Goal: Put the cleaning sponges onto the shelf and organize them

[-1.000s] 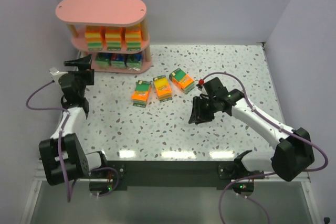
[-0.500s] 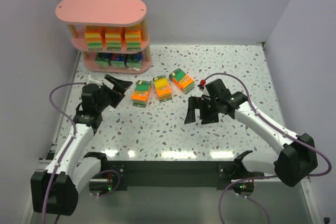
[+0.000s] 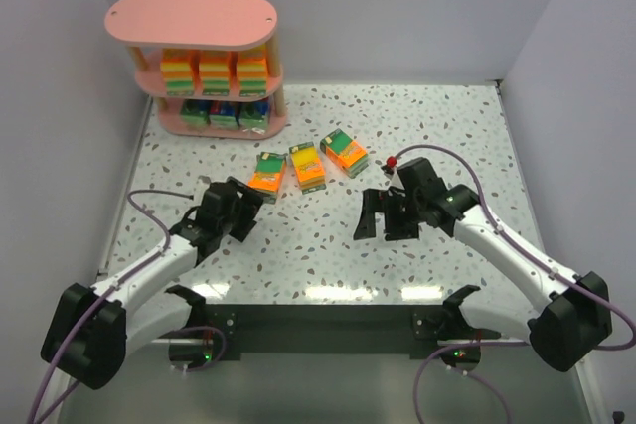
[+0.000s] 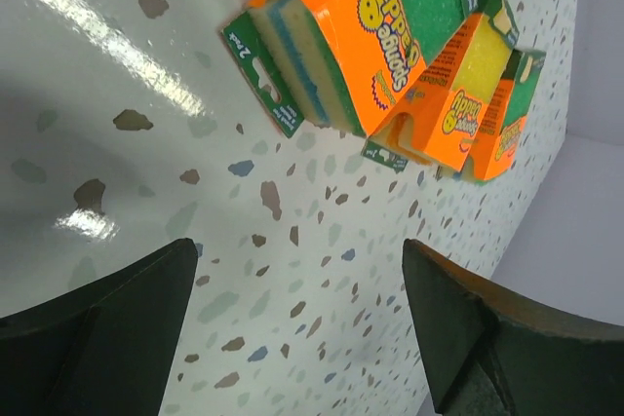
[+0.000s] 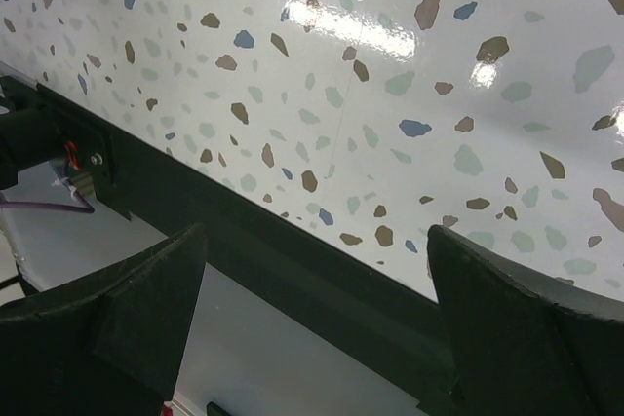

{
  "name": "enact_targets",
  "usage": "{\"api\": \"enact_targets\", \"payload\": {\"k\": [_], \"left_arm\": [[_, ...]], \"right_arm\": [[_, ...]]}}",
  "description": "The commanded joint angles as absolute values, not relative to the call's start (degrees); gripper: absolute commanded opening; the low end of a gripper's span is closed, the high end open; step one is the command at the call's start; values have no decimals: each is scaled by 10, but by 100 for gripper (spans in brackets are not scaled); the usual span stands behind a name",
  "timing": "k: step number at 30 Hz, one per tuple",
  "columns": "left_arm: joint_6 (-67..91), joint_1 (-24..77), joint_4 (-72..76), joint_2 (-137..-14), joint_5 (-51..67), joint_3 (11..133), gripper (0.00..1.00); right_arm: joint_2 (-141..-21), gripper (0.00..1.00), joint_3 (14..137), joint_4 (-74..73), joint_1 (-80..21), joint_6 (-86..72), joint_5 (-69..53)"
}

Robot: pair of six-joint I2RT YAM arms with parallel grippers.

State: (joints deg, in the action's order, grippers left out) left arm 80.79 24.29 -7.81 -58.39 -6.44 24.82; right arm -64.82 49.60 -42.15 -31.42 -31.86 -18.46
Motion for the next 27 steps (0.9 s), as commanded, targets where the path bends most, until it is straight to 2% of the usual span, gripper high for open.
{"api": "enact_targets", "payload": {"k": [1,9,13,18,27], "left_arm": [[876,245,-8,-614,-134,261,90],[919,245,74,-715,-146,296,81],[943,245,138,-733,-165,272,62],[940,244,145,-772,-175,295,54],[948,232,182,-838,-171,300,52]], "right_arm": [[-627,99,490,-419,-312,-323,-176],[-618,99,486,-429,-311,-316,-170],[-621,99,494,-437,-311,-309,-169],[-625,99,496,-439,-311,-302,-165],[-633,99,509,-446,-310,-291,-162]]}}
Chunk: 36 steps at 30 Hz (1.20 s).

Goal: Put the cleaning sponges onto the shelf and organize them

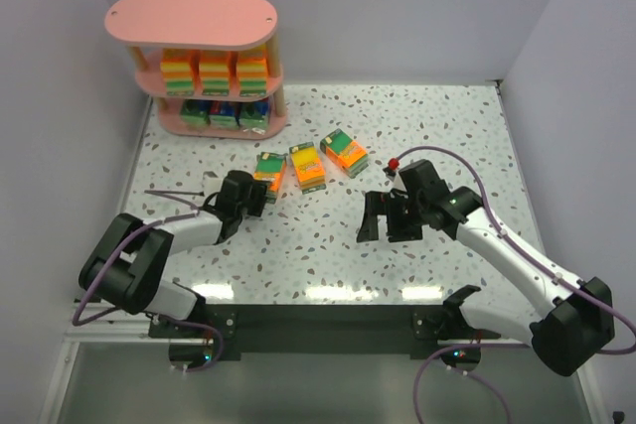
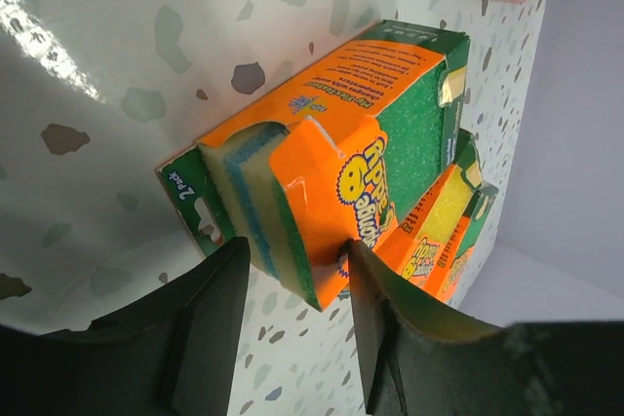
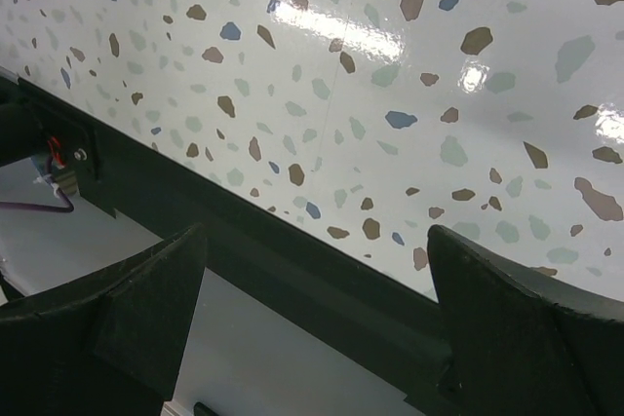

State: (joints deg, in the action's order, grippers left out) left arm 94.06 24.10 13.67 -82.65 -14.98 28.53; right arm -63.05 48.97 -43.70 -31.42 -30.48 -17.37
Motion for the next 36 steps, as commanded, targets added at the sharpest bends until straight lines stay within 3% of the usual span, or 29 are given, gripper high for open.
{"api": "enact_targets", "payload": {"k": [1,5,8,9,11,19,25,31,36], "left_arm": [[946,225,187,-842,-171,302,49],[929,214,211,-862,-159,308,35],[922,212,210,-869,-160,312,17],[922,212,209,-871,-159,310,7],[922,212,209,-867,-150,306,0],[869,243,95,-749,-86,278,0],[862,246,-41,-533,-96,245,0],[797,246,-125,-428,-119,371,0],[753,246,-156,-472,-127,531,0]], "right_arm": [[-634,99,507,-446,-311,-289,-161],[-639,99,505,-446,-310,-287,-164],[-640,98,505,-443,-309,-285,-165],[-640,98,506,-443,-310,-284,-164],[-642,98,506,-443,-309,-282,-165],[-642,98,497,-432,-304,-282,-169],[-649,97,486,-421,-301,-283,-179],[-657,96,484,-411,-298,-281,-194],[-663,97,491,-415,-298,-275,-198]]}}
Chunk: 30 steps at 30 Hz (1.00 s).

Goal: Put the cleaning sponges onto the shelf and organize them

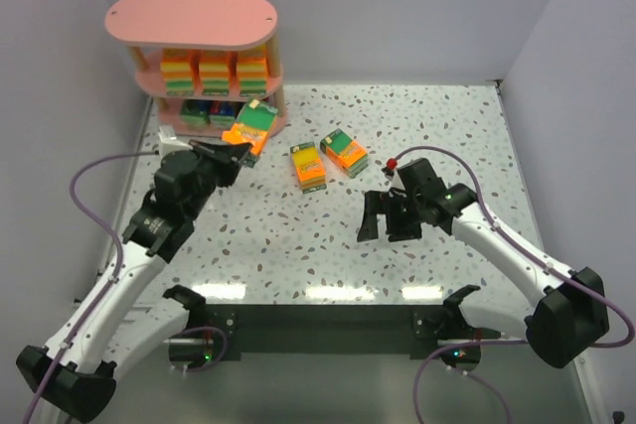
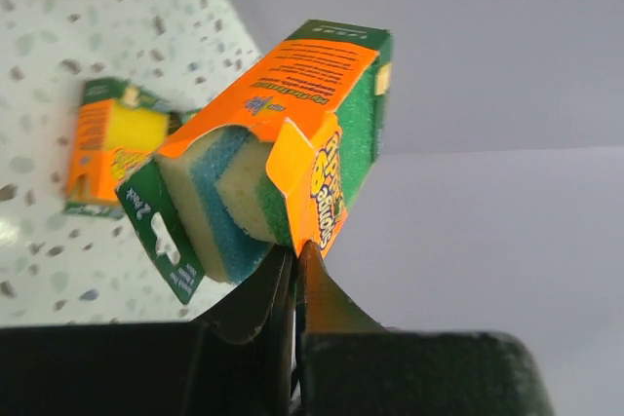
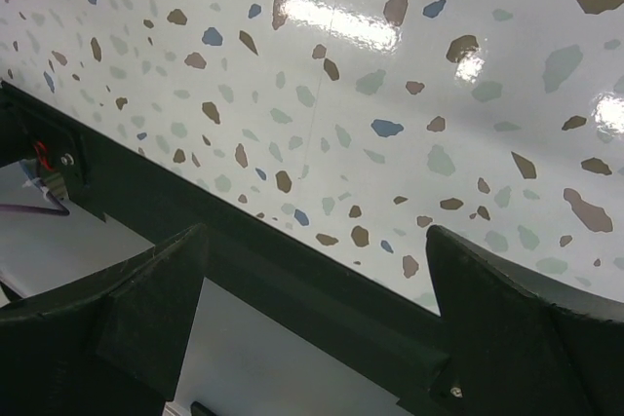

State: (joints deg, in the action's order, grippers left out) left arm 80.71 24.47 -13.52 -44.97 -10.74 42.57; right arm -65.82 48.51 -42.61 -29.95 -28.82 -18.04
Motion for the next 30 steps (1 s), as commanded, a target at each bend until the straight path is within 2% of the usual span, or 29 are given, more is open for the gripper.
{"api": "enact_targets", "payload": {"k": [1,3,7,10,13,23,30], "left_arm": [[734,246,-169,-489,-142,599,0],[707,238,-172,-546,-152,658,0],[718,136,-117,-652,-10,776,0],[709,108,-113,-740,-14,871,0],[717,69,-100,-778,-9,930,0],[763,-127,-97,-877,85,1034,0],[791,-209,-141,-924,173,1064,0]], "right_arm": [[-663,96,491,-416,-298,-273,-198],[-663,96,493,-416,-298,-273,-200],[-657,97,497,-422,-298,-270,-198],[-650,96,500,-426,-298,-268,-193],[-643,96,501,-428,-297,-272,-192],[-649,97,504,-426,-296,-261,-187],[-673,97,519,-420,-293,-251,-195]]}}
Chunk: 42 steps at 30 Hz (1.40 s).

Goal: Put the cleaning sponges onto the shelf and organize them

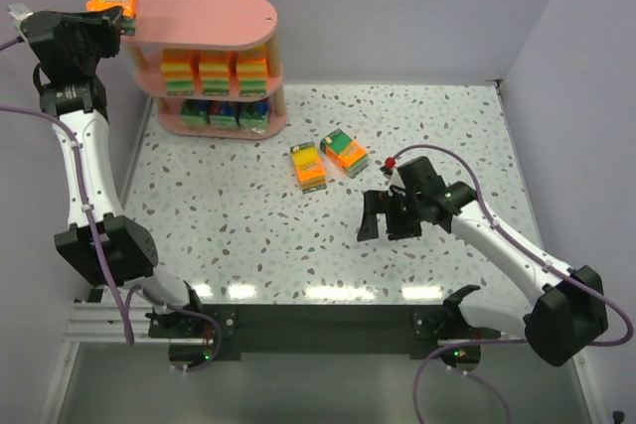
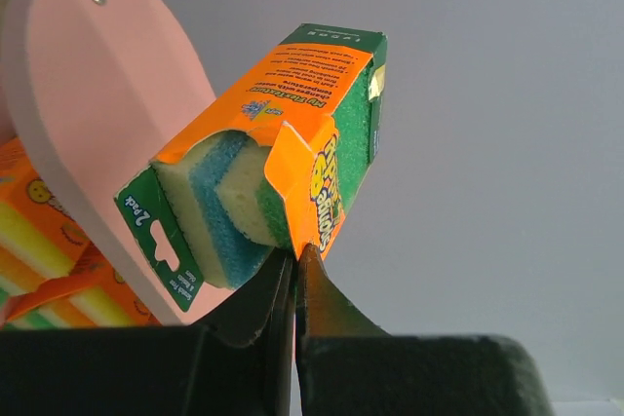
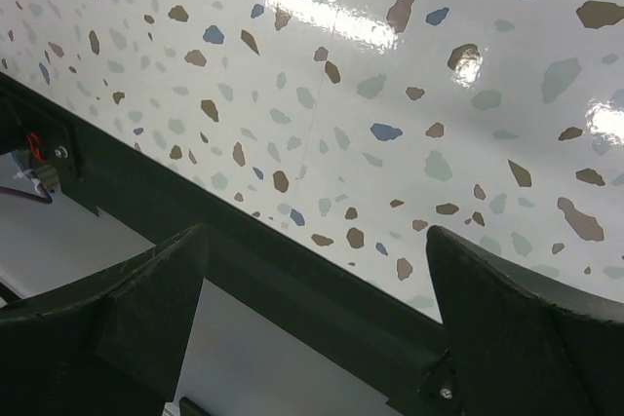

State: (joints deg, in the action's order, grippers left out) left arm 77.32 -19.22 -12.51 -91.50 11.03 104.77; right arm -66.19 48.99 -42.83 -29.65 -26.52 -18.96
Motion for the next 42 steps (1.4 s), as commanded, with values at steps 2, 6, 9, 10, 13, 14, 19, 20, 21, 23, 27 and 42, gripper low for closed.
{"api": "enact_targets", "payload": {"k": [2,6,9,10,13,14,19,20,21,23,27,42], "left_arm": [[795,-219,-146,-931,185,1057,0],[801,-224,-142,-936,189,1041,0],[813,-227,-136,-953,204,1044,0],[817,-227,-134,-964,206,1046,0],[828,-227,-123,-983,206,1056,0],[832,-227,-121,-986,205,1060,0],[854,-222,-103,-1014,205,1079,0],[860,-221,-95,-1016,204,1079,0],[869,-220,-91,-1019,203,1082,0],[872,-216,-90,-1026,200,1092,0],[873,-212,-110,-1052,202,1137,0],[862,-203,-119,-1045,176,1150,40]], "right_arm": [[-678,97,521,-417,-293,-252,-198],[-680,97,522,-412,-293,-253,-202],[-679,97,518,-411,-293,-254,-203],[-676,97,516,-410,-293,-254,-203],[-672,97,512,-410,-293,-255,-202],[-671,97,511,-410,-293,-255,-204],[-673,97,513,-410,-293,-256,-204],[-673,97,514,-411,-293,-254,-204],[-673,97,514,-412,-293,-254,-204],[-672,97,516,-414,-293,-254,-202],[-664,97,512,-415,-292,-256,-198],[-658,97,509,-418,-292,-254,-196]]}}
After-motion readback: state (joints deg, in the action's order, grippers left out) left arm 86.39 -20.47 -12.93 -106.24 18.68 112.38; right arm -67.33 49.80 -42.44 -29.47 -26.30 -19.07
